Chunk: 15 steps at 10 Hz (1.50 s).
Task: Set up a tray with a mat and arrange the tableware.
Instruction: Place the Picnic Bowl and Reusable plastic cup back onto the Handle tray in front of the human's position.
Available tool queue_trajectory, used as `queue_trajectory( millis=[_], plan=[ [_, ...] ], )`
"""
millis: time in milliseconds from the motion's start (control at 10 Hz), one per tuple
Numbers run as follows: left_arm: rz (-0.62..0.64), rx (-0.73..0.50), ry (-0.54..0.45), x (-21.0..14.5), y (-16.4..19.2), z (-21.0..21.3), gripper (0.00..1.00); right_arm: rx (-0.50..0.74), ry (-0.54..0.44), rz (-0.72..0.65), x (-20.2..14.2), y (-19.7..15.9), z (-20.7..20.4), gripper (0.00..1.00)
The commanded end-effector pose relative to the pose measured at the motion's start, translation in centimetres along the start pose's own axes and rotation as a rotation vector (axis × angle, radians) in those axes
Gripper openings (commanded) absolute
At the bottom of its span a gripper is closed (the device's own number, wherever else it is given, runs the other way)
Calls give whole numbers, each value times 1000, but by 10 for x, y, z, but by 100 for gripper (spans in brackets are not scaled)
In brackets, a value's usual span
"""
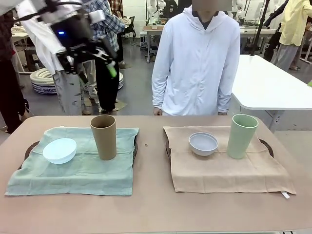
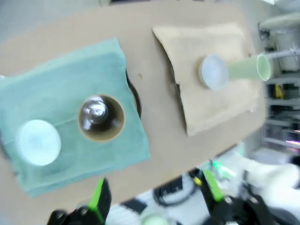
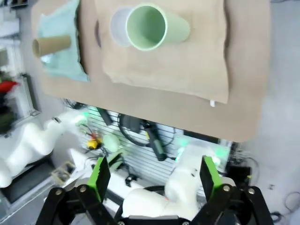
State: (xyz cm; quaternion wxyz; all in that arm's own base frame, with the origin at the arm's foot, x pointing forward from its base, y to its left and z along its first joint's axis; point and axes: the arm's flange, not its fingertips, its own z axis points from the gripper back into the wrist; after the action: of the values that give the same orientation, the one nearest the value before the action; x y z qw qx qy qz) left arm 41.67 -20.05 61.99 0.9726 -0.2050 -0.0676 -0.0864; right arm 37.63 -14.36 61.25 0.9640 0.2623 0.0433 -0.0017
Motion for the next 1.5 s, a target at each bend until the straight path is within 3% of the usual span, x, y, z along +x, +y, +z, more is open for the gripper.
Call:
queue_trajectory(
  millis=[0, 100, 300, 400, 500, 600, 1100, 1200, 1400],
  plan=[
    [50, -126, 4, -13, 59, -13, 100, 171, 35, -21, 15, -28, 7, 100],
    [68, -212, -9, -25, 86, -12, 100, 272, 70, -38, 12, -47, 5, 100],
    [81, -309, -47, -34, 115, -14, 100, 356, 90, -61, 12, -72, -5, 100],
    [102, -305, -72, -37, 120, -12, 100, 228, 51, -41, 10, -77, -16, 100],
    [77, -191, -119, -44, 102, -13, 100, 3, 6, 13, 6, -71, -24, 100],
    [107, -283, -29, -28, 125, -12, 100, 309, 75, -61, 10, -80, -14, 100],
    [107, -270, -38, -32, 123, -16, 100, 274, 77, -41, 9, -81, -14, 100],
    [144, -341, -9, -26, 144, -8, 100, 340, 95, -1, 2, -93, -14, 100],
    [154, -535, 160, -28, 201, 26, 100, 398, 88, 61, -14, -112, -25, 100]
  ],
)
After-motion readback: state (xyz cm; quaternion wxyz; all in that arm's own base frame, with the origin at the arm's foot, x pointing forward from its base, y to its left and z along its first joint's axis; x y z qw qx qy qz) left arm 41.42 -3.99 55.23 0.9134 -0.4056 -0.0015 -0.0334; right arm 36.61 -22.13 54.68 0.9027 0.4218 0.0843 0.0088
